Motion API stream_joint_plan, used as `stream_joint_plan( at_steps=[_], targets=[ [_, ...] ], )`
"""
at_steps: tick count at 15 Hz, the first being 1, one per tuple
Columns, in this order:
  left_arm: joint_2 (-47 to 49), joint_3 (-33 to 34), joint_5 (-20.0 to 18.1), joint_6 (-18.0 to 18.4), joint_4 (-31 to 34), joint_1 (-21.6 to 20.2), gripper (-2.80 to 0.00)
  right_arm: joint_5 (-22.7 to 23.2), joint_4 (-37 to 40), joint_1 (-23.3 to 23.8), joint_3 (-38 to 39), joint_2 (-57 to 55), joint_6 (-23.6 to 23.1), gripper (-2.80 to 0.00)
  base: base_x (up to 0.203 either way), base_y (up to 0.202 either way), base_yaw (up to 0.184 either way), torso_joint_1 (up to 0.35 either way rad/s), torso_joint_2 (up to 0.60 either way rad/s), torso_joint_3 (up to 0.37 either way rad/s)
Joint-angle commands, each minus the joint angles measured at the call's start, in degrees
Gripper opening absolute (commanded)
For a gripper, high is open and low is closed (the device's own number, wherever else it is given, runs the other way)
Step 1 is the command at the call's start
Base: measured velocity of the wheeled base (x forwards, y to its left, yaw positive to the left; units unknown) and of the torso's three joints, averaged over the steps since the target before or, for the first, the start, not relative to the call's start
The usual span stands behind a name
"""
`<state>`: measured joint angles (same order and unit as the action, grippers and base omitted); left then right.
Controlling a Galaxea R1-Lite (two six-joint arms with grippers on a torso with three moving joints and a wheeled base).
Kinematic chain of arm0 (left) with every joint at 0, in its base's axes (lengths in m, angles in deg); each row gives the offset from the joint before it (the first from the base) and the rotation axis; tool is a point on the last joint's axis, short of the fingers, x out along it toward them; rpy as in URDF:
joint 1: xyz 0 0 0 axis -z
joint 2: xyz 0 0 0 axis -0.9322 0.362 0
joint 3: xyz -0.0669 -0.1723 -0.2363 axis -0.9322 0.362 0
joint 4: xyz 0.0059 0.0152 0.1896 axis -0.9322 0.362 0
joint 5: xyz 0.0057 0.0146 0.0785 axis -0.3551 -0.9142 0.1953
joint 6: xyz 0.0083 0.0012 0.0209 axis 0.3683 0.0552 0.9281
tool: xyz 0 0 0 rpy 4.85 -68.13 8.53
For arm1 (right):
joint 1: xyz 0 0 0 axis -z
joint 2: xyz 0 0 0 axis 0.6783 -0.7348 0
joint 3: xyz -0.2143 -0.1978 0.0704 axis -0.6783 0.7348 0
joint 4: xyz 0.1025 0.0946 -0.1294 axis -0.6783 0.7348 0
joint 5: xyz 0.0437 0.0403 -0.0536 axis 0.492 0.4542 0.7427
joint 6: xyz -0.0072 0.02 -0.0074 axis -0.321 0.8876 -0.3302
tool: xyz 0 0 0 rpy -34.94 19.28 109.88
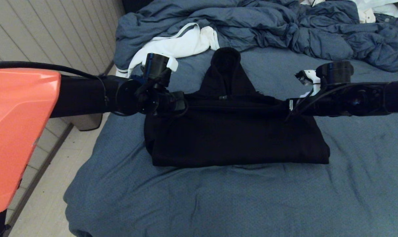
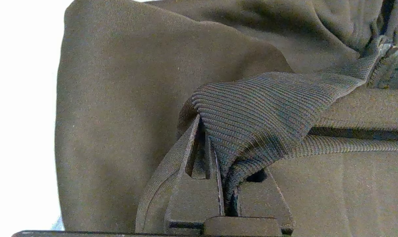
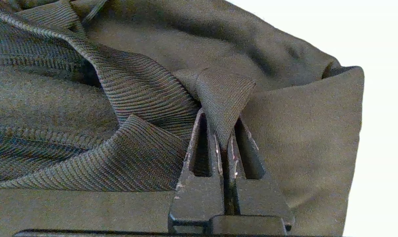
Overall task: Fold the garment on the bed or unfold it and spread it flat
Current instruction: Fold the black sweatshirt
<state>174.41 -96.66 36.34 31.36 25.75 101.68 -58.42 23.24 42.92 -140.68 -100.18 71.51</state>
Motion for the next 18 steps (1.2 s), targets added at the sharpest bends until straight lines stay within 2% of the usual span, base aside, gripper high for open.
stream_joint_plan(
  at_steps=[1,6,7,15,18],
  targets=[
    [1.35,-1.11,0.18,-0.15,0.14,-0.03,-2.8,0.05,-0.03,0.06,-0.84,-1.03,-0.05,-2.8,0.0,0.0,0.0,0.0,0.0,0.0],
    [2.26,-2.56,0.19,0.01,0.13,-0.2,-2.8,-0.01,0.05,0.06,-2.83,-2.53,-0.04,-2.8,0.0,0.0,0.0,0.0,0.0,0.0],
    [2.58,-3.13,0.2,0.01,0.14,-0.38,0.0,-0.1,0.05,0.06,-2.83,-2.7,0.04,0.0,0.0,0.0,0.0,0.0,0.0,0.0],
    [0.8,-3.96,0.19,0.27,-1.43,-0.48,0.0,-0.06,0.38,0.04,-4.43,-1.93,-0.77,0.0,0.0,0.0,0.0,0.0,0.0,0.0],
    [-1.79,-4.05,0.27,0.53,-1.52,-1.88,0.0,-0.1,0.55,0.06,-6.06,-0.8,-0.41,0.0,0.0,0.0,0.0,0.0,0.0,0.0]
  ],
)
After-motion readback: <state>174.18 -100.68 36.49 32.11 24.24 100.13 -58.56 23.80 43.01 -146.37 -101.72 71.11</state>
